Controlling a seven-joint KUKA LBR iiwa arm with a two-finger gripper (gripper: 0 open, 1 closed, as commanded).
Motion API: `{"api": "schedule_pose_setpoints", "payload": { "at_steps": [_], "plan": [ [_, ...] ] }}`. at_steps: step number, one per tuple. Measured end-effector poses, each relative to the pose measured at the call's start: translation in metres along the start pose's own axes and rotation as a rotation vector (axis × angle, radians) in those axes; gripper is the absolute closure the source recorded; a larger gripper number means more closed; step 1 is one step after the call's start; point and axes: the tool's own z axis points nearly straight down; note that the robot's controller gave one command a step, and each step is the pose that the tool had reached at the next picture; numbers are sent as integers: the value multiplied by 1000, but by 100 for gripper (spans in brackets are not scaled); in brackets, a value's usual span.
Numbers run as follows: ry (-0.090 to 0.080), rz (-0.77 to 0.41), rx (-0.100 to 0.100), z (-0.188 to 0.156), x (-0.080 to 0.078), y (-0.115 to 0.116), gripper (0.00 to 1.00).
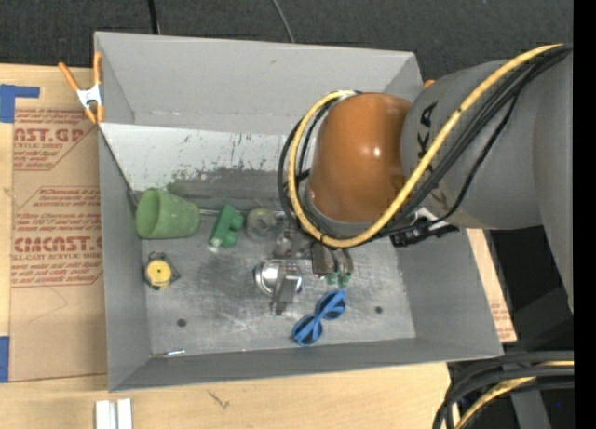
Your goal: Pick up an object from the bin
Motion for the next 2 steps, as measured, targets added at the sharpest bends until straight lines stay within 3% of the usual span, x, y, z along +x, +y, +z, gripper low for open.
{"api": "schedule_pose_setpoints", "payload": {
  "at_steps": [1, 2],
  "plan": [
    [6, -204, 1, 117, -6, 69, 100],
    [0, -497, 0, -40, 0, 65, 100]
  ]
}}
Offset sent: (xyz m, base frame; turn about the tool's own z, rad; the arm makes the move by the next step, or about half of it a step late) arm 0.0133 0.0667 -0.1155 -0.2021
